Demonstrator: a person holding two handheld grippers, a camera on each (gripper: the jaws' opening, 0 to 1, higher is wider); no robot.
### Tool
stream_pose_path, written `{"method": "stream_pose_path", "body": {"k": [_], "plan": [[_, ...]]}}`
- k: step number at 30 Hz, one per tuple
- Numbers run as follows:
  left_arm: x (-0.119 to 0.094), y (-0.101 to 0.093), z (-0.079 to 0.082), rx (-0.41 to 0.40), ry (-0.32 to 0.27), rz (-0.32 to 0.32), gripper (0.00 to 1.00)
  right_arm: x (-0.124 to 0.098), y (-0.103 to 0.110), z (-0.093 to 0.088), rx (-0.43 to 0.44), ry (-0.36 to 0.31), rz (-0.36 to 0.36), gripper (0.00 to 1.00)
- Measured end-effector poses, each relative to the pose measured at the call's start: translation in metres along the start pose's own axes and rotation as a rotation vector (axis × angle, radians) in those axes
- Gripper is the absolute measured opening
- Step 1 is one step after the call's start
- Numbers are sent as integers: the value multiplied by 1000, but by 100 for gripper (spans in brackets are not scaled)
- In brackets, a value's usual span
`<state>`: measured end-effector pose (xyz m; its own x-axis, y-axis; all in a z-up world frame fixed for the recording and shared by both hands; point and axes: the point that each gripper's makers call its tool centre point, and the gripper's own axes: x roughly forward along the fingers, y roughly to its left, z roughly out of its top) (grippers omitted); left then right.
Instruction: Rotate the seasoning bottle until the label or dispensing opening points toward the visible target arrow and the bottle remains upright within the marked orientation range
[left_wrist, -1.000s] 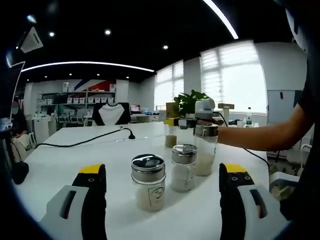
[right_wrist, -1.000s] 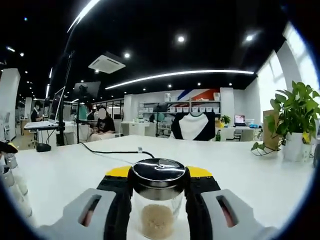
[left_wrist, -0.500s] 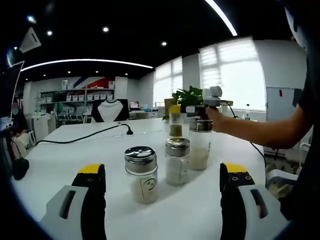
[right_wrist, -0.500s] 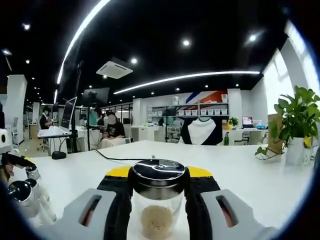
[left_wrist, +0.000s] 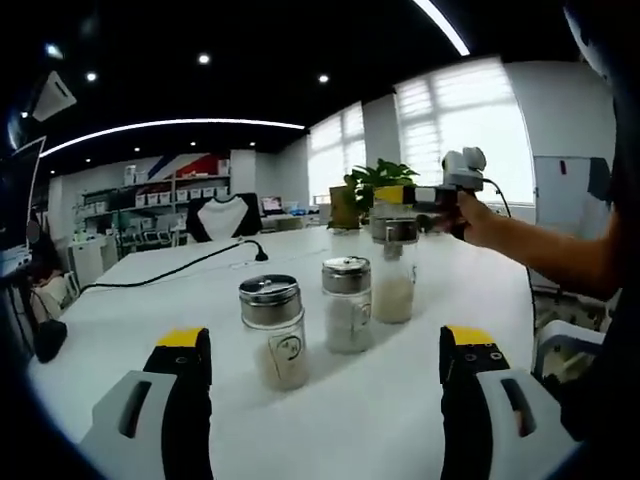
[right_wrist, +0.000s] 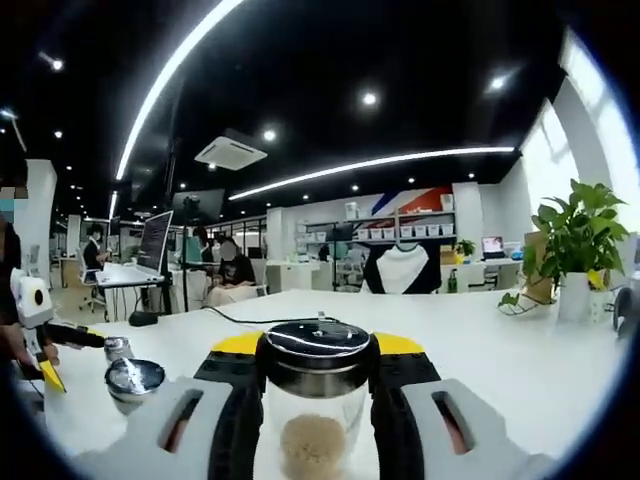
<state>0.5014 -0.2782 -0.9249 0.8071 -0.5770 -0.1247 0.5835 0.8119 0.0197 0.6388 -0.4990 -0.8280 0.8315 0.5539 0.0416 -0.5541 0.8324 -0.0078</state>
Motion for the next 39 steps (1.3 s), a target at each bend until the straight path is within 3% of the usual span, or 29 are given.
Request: {"method": "stream_pose_path", "body": {"k": [3, 12, 17, 30, 39], "plan": [[1, -5, -2, -22, -1, -11, 100, -9, 3, 1, -6, -6, -7, 38], [0, -22, -3, 13, -2, -48, 92, -30, 15, -1, -15, -11, -5, 38], [1, -33, -2, 9, -8, -81, 93, -44, 26, 0, -15, -19, 1, 38], [3, -47, 1, -37, -26, -105, 96, -77, 68, 1, -3, -28, 52, 38], [5, -56, -1, -49, -8, -109, 95, -88, 96, -13, 39, -22, 81, 38]]}}
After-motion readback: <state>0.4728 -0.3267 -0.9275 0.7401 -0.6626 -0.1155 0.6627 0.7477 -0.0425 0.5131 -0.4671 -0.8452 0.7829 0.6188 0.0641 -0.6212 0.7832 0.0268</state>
